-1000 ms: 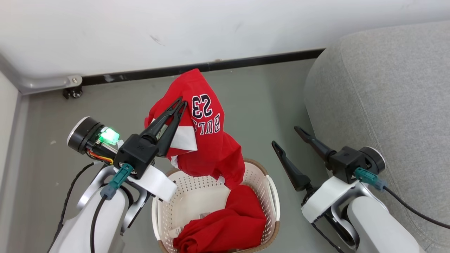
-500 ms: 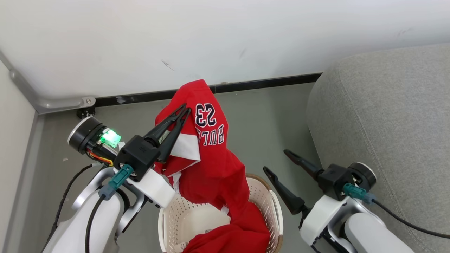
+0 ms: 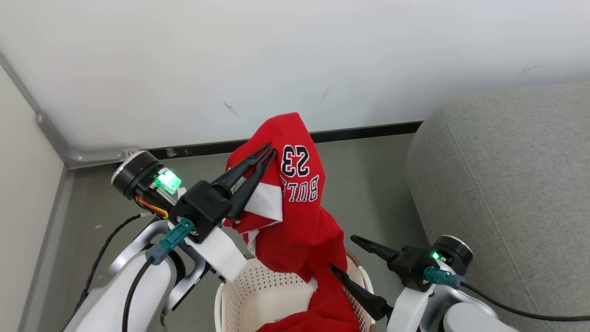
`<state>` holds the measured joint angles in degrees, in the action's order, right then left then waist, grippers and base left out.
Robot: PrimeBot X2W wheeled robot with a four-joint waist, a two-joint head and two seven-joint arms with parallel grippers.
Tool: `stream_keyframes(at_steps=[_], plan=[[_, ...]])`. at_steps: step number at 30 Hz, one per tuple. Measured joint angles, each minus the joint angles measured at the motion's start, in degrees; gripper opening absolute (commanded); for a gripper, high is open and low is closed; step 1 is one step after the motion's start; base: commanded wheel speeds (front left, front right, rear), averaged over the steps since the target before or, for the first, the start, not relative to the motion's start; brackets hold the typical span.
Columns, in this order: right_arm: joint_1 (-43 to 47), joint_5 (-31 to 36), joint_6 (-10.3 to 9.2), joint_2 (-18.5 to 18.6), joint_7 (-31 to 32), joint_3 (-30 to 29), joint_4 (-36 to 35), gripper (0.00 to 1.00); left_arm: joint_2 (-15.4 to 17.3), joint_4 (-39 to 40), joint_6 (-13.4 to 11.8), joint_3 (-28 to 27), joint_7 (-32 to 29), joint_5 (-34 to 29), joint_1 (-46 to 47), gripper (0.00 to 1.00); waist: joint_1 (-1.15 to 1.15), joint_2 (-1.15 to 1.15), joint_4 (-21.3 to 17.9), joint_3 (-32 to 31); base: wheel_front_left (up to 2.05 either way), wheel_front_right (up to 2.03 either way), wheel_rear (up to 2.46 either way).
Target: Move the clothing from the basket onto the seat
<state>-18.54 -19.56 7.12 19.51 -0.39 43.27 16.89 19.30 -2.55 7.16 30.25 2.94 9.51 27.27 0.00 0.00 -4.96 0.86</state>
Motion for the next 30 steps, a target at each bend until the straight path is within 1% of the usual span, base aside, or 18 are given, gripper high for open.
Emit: stream_keyframes(at_steps=[4,18,24,30], plan=[[-0.49,-0.22,0.01,1.51,0.97,1.46,-0.32,1.0,0.04,0.45,0.0,1.2,-0.79,0.9,0.06,0.0,0.0,0.0,0.34,-0.86,0.0,0.0,0.0],[-0.72,-3.22,0.01,4.58,1.48,1.23,-2.41,1.0,1.21,1.43,0.01,4.6,-2.52,3.9,0.91,0.0,0.01,0.0,1.69,-2.99,0.0,0.0,0.0],[-0.94,-4.97,0.01,4.67,1.48,1.65,-2.32,1.0,1.65,2.65,0.18,6.42,-3.33,5.04,1.08,0.0,0.0,0.0,2.43,-3.35,0.0,0.0,0.0],[-3.35,-5.87,0.01,4.35,1.48,5.36,-2.19,1.0,1.77,3.49,0.18,7.72,-3.96,6.21,2.22,0.0,0.0,0.0,3.32,-3.15,0.0,0.0,0.0]])
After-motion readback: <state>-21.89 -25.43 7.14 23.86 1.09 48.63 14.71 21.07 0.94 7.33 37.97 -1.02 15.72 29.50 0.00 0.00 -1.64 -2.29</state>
